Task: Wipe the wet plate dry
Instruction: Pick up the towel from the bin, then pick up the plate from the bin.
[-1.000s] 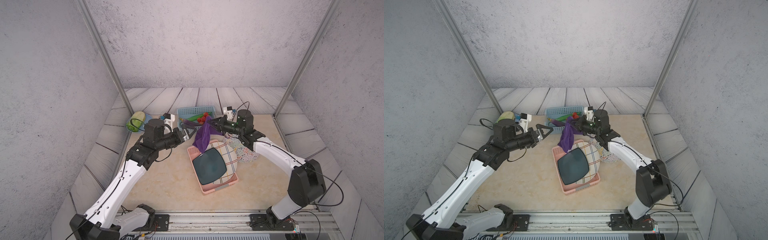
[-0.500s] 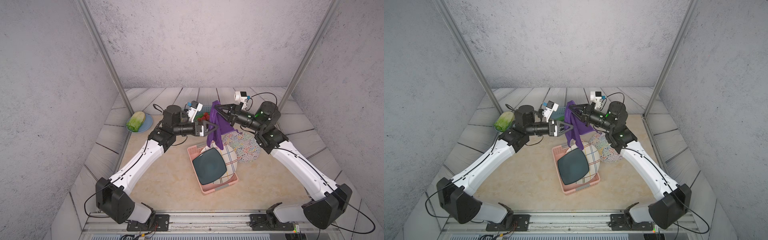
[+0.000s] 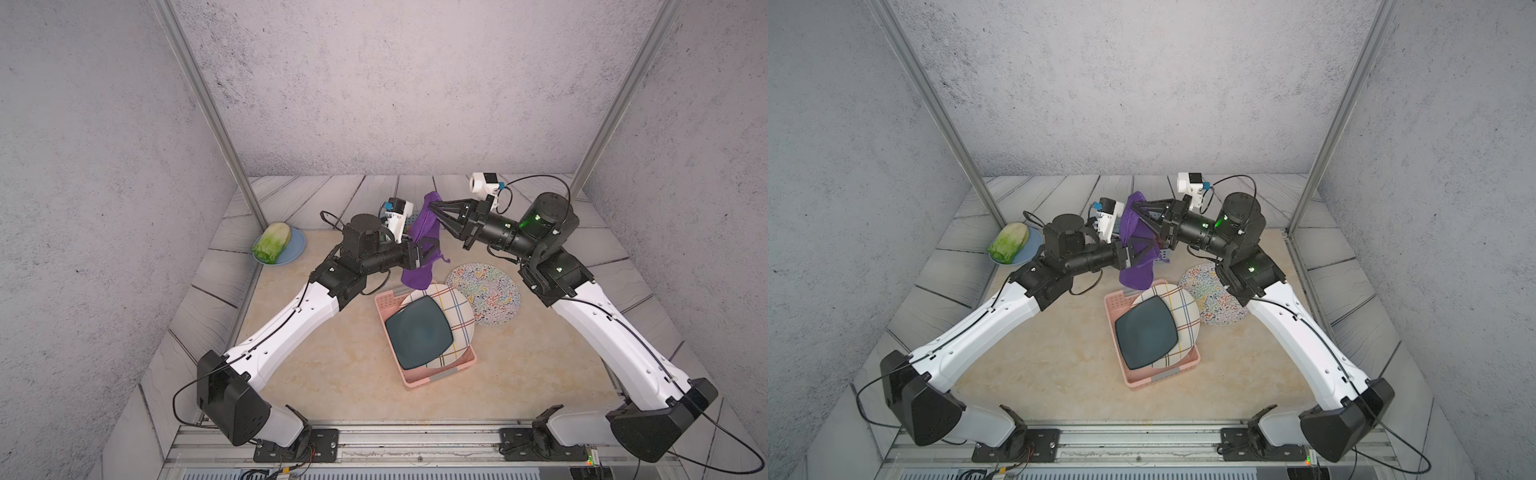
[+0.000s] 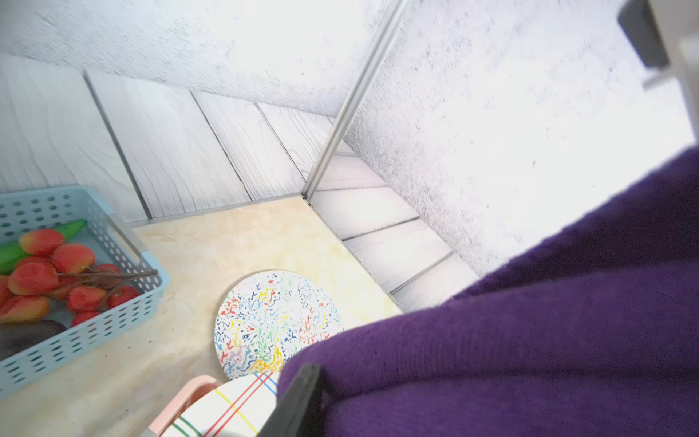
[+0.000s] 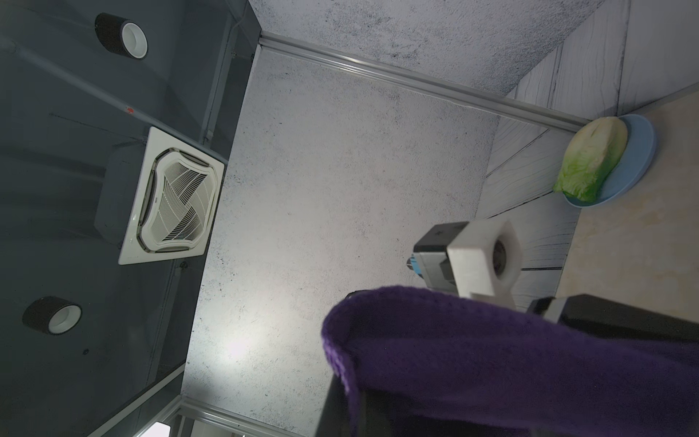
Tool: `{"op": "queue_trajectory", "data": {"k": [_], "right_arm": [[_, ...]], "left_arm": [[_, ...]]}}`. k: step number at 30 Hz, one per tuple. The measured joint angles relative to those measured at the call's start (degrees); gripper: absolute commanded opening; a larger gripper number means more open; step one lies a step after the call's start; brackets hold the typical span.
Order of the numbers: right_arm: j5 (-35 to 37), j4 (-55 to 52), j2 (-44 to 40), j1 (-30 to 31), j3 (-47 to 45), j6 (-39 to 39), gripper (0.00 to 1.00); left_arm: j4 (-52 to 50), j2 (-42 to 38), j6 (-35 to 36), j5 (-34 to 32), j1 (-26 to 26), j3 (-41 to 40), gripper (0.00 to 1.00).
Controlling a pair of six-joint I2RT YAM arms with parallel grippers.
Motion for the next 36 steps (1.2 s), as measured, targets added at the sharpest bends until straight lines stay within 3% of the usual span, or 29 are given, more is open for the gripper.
{"op": "queue_trajectory", "data": {"k": [1, 3, 6, 8, 10, 15, 17, 19, 20, 22, 25, 30, 36], "right_arm": [[0.3, -0.3, -0.9, 0.0, -0.6, 0.0, 0.03], [0.9, -0.6, -3.1, 0.0, -2.6, 0.0, 0.29], [1.2, -1.9, -6.7, -0.9, -5.9, -1.4, 0.59], [1.7, -3.9, -9.4, -2.0, -7.9, -3.5, 0.71], [3.4, -7.4, -13.2, -3.4, -10.4, -6.9, 0.77], [11.9, -16.6, -26.5, -4.7, -19.6, -16.4, 0.78], [14.7, -19.2, -30.9, -4.7, -24.1, -19.5, 0.74], [16.4, -21.7, -33.5, -4.7, -28.2, -22.5, 0.59], [17.1, -24.0, -32.9, -4.7, -29.8, -24.6, 0.45], [18.1, -29.6, -28.4, -4.7, -30.3, -28.4, 0.34], [20.0, -36.9, -18.4, -4.6, -29.2, -34.3, 0.30], [21.8, -44.3, -4.3, -4.5, -28.6, -42.6, 0.45], [20.1, -42.8, 3.7, -4.4, -29.0, -45.7, 0.47]], "left_arm": [[1.0, 0.0, -1.1, -0.8, 0.0, 0.2, 0.00], [2.8, 0.0, -2.8, -2.1, 0.1, 1.0, 0.00], [3.6, -1.2, -4.5, -4.5, 0.6, 1.4, 0.00], [2.8, -2.9, -4.3, -6.2, 1.6, 1.4, 0.00], [1.0, -4.8, -3.1, -7.2, 3.2, 1.9, 0.00], [-7.0, -9.1, 3.1, -9.5, 6.5, 7.4, 0.00], [-9.5, -11.5, 5.9, -10.0, 6.5, 7.9, 0.00], [-12.3, -14.3, 8.2, -10.1, 6.5, 7.4, 0.00], [-13.9, -16.3, 9.5, -10.0, 6.5, 6.4, 0.00], [-16.4, -19.8, 11.3, -10.0, 6.5, 3.6, 0.00], [-21.0, -24.9, 13.3, -9.7, 6.5, -2.1, 0.00], [-29.2, -32.3, 14.3, -9.1, 6.5, -11.5, 0.00], [-34.2, -38.5, 13.2, -8.7, 6.5, -16.7, 0.00]]}}
